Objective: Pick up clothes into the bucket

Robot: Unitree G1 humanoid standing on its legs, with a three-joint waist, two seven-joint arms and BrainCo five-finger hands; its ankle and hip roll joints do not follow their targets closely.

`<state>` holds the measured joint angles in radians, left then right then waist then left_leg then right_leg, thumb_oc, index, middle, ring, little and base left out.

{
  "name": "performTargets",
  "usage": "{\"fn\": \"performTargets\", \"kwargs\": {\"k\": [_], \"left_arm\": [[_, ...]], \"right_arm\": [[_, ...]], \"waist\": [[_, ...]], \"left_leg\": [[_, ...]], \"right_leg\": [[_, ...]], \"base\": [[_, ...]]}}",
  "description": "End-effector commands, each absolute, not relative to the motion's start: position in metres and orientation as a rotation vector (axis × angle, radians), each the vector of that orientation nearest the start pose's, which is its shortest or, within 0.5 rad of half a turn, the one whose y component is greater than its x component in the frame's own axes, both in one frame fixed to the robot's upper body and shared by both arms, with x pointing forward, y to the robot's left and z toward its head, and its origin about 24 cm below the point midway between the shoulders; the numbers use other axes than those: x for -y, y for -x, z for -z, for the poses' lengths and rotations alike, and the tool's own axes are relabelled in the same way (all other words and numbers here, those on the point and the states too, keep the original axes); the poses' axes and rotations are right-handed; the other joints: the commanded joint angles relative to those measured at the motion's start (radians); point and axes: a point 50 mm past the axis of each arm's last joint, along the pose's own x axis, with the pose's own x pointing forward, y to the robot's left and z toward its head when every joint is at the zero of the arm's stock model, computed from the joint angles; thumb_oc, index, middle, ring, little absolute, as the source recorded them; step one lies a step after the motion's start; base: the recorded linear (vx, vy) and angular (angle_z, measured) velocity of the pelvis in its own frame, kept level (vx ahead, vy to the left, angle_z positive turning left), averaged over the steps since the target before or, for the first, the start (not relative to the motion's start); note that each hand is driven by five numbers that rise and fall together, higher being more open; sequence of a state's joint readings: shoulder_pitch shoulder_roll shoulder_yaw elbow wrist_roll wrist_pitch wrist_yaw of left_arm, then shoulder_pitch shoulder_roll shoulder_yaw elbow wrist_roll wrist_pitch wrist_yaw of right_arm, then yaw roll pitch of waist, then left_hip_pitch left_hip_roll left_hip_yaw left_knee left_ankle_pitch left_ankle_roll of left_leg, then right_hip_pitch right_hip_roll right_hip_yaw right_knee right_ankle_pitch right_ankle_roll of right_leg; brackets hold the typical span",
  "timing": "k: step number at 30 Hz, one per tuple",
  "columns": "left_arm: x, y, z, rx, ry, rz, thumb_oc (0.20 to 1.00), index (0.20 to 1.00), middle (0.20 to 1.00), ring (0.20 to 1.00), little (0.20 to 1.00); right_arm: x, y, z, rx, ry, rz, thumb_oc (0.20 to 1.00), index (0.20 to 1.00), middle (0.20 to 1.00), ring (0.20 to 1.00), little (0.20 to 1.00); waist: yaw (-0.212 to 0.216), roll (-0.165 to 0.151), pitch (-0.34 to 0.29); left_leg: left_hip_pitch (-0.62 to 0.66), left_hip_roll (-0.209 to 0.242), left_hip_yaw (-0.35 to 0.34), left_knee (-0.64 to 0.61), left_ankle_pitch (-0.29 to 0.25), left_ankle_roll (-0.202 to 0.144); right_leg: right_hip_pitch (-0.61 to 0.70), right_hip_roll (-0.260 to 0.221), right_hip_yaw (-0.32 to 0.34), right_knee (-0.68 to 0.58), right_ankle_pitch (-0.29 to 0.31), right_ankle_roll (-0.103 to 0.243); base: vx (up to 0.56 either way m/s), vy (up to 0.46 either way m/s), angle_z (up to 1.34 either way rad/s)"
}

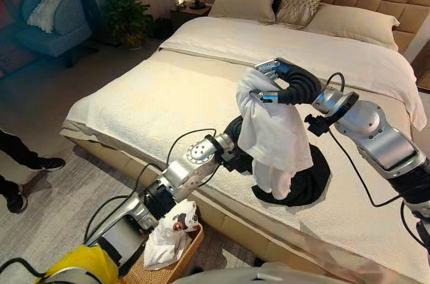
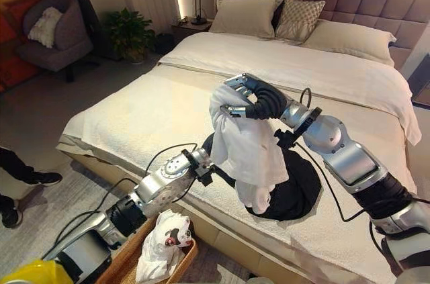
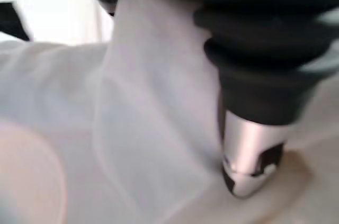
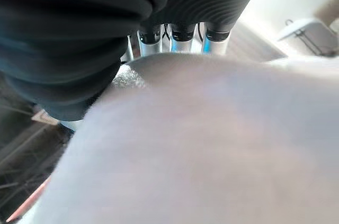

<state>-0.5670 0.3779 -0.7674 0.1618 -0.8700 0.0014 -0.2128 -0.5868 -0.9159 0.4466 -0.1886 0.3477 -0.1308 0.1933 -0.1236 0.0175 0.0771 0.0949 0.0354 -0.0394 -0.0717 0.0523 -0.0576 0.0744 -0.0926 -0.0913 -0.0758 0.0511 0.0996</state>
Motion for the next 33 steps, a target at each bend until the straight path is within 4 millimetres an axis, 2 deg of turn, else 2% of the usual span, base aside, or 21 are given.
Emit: {"fn": "performTargets", "kwargs": {"k": [1, 2, 3, 9, 15, 18, 27, 28, 29, 30, 31, 33], "left_arm": [[-0.026, -0.281, -0.09, -0.131, 0.329, 1.07, 0.856, 0.856, 0.856, 0.856, 0.856], [-0.029, -0.28, -0.087, -0.152, 0.358, 1.064, 0.388, 0.388, 0.388, 0.388, 0.388], [-0.031, -0.279, -0.081, -0.179, 0.397, 1.055, 0.2, 0.2, 0.2, 0.2, 0.2], [-0.036, -0.269, -0.059, -0.27, 0.585, 1.02, 0.2, 0.2, 0.2, 0.2, 0.2], [-0.045, -0.26, -0.039, -0.311, 0.766, 0.914, 0.2, 0.2, 0.2, 0.2, 0.2], [-0.051, -0.254, -0.026, -0.33, 0.866, 0.843, 0.2, 0.2, 0.2, 0.2, 0.2], [-0.07, -0.25, -0.014, -0.304, 0.963, 0.709, 0.2, 0.2, 0.2, 0.2, 0.2], [-0.072, -0.25, -0.014, -0.296, 0.969, 0.695, 0.2, 0.2, 0.2, 0.2, 0.2], [-0.076, -0.25, -0.012, -0.287, 0.977, 0.672, 0.2, 0.2, 0.2, 0.2, 0.2], [-0.076, -0.25, -0.012, -0.287, 0.977, 0.672, 0.2, 0.2, 0.2, 0.2, 0.2], [-0.081, -0.251, -0.011, -0.275, 0.981, 0.638, 0.2, 0.2, 0.2, 0.2, 0.2], [-0.086, -0.253, -0.012, -0.254, 0.983, 0.612, 0.2, 0.2, 0.2, 0.2, 0.2]], "right_arm": [[0.134, -0.284, -0.253, 0.712, 0.578, -0.689, 0.2, 0.2, 0.2, 0.2, 0.2], [0.133, -0.284, -0.252, 0.709, 0.571, -0.689, 0.2, 0.2, 0.2, 0.2, 0.2], [0.135, -0.286, -0.249, 0.697, 0.566, -0.68, 0.2, 0.2, 0.2, 0.2, 0.2], [0.145, -0.291, -0.238, 0.657, 0.568, -0.626, 0.2, 0.2, 0.2, 0.2, 0.2], [0.167, -0.295, -0.221, 0.59, 0.563, -0.525, 0.2, 0.2, 0.2, 0.2, 0.2], [0.186, -0.296, -0.209, 0.542, 0.554, -0.427, 0.2, 0.2, 0.2, 0.2, 0.2], [0.216, -0.296, -0.182, 0.432, 0.573, -0.284, 0.2, 0.2, 0.2, 0.2, 0.2], [0.22, -0.296, -0.178, 0.415, 0.574, -0.266, 0.269, 0.269, 0.269, 0.269, 0.269], [0.226, -0.295, -0.169, 0.382, 0.565, -0.237, 0.464, 0.464, 0.464, 0.464, 0.464], [0.226, -0.295, -0.169, 0.382, 0.565, -0.237, 0.526, 0.526, 0.526, 0.526, 0.526], [0.232, -0.294, -0.158, 0.345, 0.547, -0.197, 1.0, 1.0, 1.0, 1.0, 1.0], [0.238, -0.292, -0.147, 0.313, 0.522, -0.159, 1.0, 1.0, 1.0, 1.0, 1.0]], "waist": [[0.013, -0.059, -0.036], [0.014, -0.06, -0.037], [0.014, -0.06, -0.038], [0.018, -0.064, -0.037], [0.024, -0.068, -0.033], [0.03, -0.07, -0.028], [0.038, -0.07, -0.016], [0.038, -0.07, -0.015], [0.039, -0.069, -0.012], [0.039, -0.069, -0.013], [0.04, -0.068, -0.01], [0.04, -0.068, -0.006]], "left_leg": [[-0.021, -0.019, 0.016, 0.074, -0.087, 0.002], [-0.019, -0.018, 0.016, 0.074, -0.087, 0.002], [-0.019, -0.018, 0.016, 0.075, -0.088, 0.002], [-0.017, -0.018, 0.017, 0.078, -0.093, 0.005], [-0.02, -0.022, 0.014, 0.084, -0.098, 0.011], [-0.025, -0.024, 0.009, 0.087, -0.101, 0.016], [-0.032, -0.028, 0.006, 0.095, -0.105, 0.022], [-0.033, -0.029, 0.007, 0.096, -0.106, 0.022], [-0.035, -0.029, 0.007, 0.098, -0.106, 0.023], [-0.035, -0.029, 0.007, 0.098, -0.106, 0.023], [-0.037, -0.031, 0.006, 0.099, -0.107, 0.024], [-0.037, -0.032, 0.005, 0.099, -0.108, 0.025]], "right_leg": [[0.003, -0.04, -0.033, 0.075, -0.057, 0.043], [0.004, -0.039, -0.033, 0.075, -0.058, 0.043], [0.005, -0.039, -0.032, 0.075, -0.059, 0.042], [0.007, -0.039, -0.031, 0.076, -0.063, 0.039], [0.006, -0.039, -0.034, 0.082, -0.069, 0.037], [0.003, -0.04, -0.035, 0.084, -0.07, 0.036], [-0.004, -0.042, -0.036, 0.086, -0.072, 0.036], [-0.004, -0.042, -0.037, 0.087, -0.072, 0.036], [-0.005, -0.043, -0.037, 0.087, -0.072, 0.036], [-0.005, -0.043, -0.037, 0.087, -0.073, 0.036], [-0.005, -0.044, -0.037, 0.087, -0.073, 0.036], [-0.008, -0.043, -0.037, 0.088, -0.073, 0.036]], "base": [[0.0, 0.0, 0.0], [0.0, 0.0, 0.0], [0.0, 0.0, 0.0], [0.0, 0.0, 0.0], [0.0, 0.0, 0.0], [0.0, 0.0, 0.0], [0.0, 0.0, 0.0], [0.0, 0.0, 0.0], [0.0, 0.0, 0.0], [0.0, 0.0, 0.0], [0.0, 0.0, 0.0], [0.0, 0.0, 0.0]]}}
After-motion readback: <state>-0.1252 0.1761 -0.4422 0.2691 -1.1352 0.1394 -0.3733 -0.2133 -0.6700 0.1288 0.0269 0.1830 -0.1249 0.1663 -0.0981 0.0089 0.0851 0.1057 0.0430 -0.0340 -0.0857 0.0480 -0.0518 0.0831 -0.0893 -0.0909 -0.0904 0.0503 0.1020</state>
